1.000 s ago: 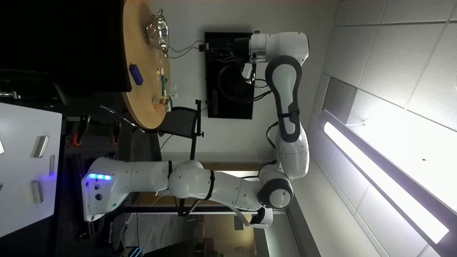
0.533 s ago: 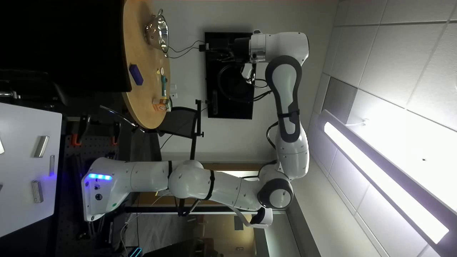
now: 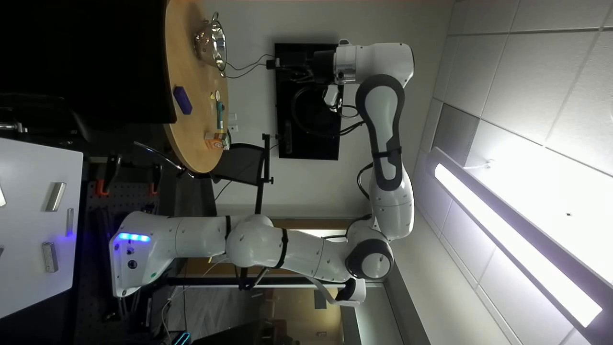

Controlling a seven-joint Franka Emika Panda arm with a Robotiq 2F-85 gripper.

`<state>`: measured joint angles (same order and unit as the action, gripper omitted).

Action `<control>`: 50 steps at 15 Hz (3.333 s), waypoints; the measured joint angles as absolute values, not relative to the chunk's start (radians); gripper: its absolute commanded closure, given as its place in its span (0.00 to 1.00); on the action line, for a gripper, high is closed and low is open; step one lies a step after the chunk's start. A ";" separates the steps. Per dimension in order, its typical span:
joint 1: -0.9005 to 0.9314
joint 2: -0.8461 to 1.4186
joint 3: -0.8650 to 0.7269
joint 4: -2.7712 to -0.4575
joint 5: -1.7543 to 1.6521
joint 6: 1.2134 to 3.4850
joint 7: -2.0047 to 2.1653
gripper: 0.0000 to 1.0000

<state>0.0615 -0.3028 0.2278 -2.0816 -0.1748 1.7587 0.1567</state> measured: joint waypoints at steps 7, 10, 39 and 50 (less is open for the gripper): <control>0.101 -0.261 0.227 -2.010 -0.175 1.719 0.141 0.00; 0.116 -0.220 0.227 -1.963 -0.175 1.698 0.135 0.00; 0.190 0.020 0.206 -2.047 -0.224 1.765 0.300 0.00; 0.207 0.036 0.218 -2.187 -0.225 1.916 0.300 0.00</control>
